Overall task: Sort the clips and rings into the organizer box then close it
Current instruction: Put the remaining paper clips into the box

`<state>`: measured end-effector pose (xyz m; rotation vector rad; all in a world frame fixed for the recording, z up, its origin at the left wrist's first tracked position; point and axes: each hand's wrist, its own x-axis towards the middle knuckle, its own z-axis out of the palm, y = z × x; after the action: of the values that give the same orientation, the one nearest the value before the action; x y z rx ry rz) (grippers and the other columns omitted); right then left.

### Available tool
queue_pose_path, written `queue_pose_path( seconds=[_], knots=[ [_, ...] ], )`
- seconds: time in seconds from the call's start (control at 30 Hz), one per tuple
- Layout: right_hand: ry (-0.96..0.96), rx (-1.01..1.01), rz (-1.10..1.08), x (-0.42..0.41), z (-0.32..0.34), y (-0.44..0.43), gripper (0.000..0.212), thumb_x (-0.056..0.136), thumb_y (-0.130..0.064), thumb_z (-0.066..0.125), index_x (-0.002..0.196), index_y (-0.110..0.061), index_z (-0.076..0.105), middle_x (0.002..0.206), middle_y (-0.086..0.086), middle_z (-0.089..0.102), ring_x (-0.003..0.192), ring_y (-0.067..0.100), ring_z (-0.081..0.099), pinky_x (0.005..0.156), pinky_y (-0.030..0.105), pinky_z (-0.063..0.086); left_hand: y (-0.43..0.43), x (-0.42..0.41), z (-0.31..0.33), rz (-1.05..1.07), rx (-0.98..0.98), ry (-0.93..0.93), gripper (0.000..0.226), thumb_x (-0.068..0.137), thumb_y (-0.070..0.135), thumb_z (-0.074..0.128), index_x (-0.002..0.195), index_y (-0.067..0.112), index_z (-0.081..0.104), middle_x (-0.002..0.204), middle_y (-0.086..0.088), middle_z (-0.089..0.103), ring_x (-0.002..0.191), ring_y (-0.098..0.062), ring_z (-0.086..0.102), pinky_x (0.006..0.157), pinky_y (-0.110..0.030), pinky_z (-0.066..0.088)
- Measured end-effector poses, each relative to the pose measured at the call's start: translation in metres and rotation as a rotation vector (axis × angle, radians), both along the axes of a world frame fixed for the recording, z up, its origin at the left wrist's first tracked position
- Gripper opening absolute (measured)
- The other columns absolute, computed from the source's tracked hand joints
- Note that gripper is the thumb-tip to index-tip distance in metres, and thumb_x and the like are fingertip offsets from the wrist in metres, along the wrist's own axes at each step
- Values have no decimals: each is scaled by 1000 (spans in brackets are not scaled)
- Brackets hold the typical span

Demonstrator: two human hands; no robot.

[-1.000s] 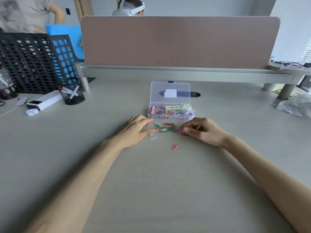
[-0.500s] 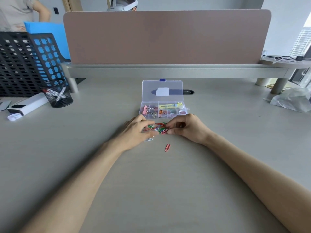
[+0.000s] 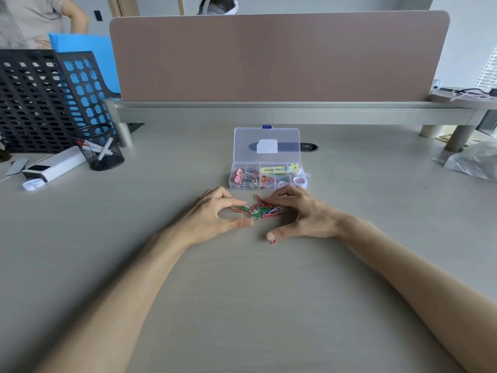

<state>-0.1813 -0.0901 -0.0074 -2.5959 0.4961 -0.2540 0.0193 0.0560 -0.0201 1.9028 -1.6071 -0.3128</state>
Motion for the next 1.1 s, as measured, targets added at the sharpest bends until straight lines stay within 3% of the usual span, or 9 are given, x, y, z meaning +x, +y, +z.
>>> queue_pose_path(
  seconds=[0.13,0.27,0.43,0.53,0.67,0.77,0.87,0.93,1.1],
  knots=[
    [41,110,16,-3,7,-2,92,50,-68,75,133,-36,48,124,-14,44,122,4,40,111,24,29,3,5,2,6,-10,90,100,42,89,58,126,36,54,97,20,50,80,12,41,77,-16,34],
    [152,109,16,-4,14,-5,104,52,-63,80,141,-28,38,130,-13,39,125,6,37,110,23,29,0,8,-1,-18,36,59,97,42,85,63,125,35,58,96,20,47,89,15,43,80,-15,33],
    [-82,124,-17,-1,11,8,54,68,-39,81,118,-26,65,103,-12,51,108,5,48,97,13,38,-8,0,-3,49,-50,23,63,58,70,72,109,33,70,89,9,52,91,-3,55,80,-19,38],
    [-157,123,-32,2,8,10,42,69,-37,80,110,-29,70,98,-9,58,103,4,52,91,12,40,-8,-3,-1,53,-70,-1,44,68,54,72,106,31,72,89,6,53,88,-7,54,77,-18,38],
    [-209,105,-26,5,5,9,29,74,-34,78,102,-30,73,95,0,63,95,5,53,84,15,43,-10,-8,0,29,-101,-12,29,74,40,75,102,30,74,86,5,51,75,2,49,65,-8,32],
    [-235,75,-21,7,3,8,25,76,-32,76,101,-28,74,89,-3,63,90,2,51,77,11,43,-13,-13,1,16,-133,12,22,75,34,77,96,26,76,80,9,52,66,9,47,60,-8,32],
    [-262,43,-10,12,-3,7,22,77,-31,75,99,-25,75,83,-9,58,81,-4,52,72,6,40,-14,-15,0,27,-167,-14,18,75,35,77,91,27,76,78,8,55,66,6,48,59,-13,32],
    [-293,-14,-12,14,-8,6,20,79,-30,73,98,-23,75,83,-9,57,76,-5,52,70,6,40,-15,-15,-2,42,-187,-50,16,76,36,76,89,27,76,76,9,55,63,-1,47,59,-24,36],
    [-334,-130,-2,15,-12,6,17,85,-25,68,100,-20,74,81,-6,59,73,6,49,68,10,40,-18,-17,-3,41,-229,-178,15,82,36,71,88,22,74,70,8,48,59,-8,43,59,-34,40]
  ],
)
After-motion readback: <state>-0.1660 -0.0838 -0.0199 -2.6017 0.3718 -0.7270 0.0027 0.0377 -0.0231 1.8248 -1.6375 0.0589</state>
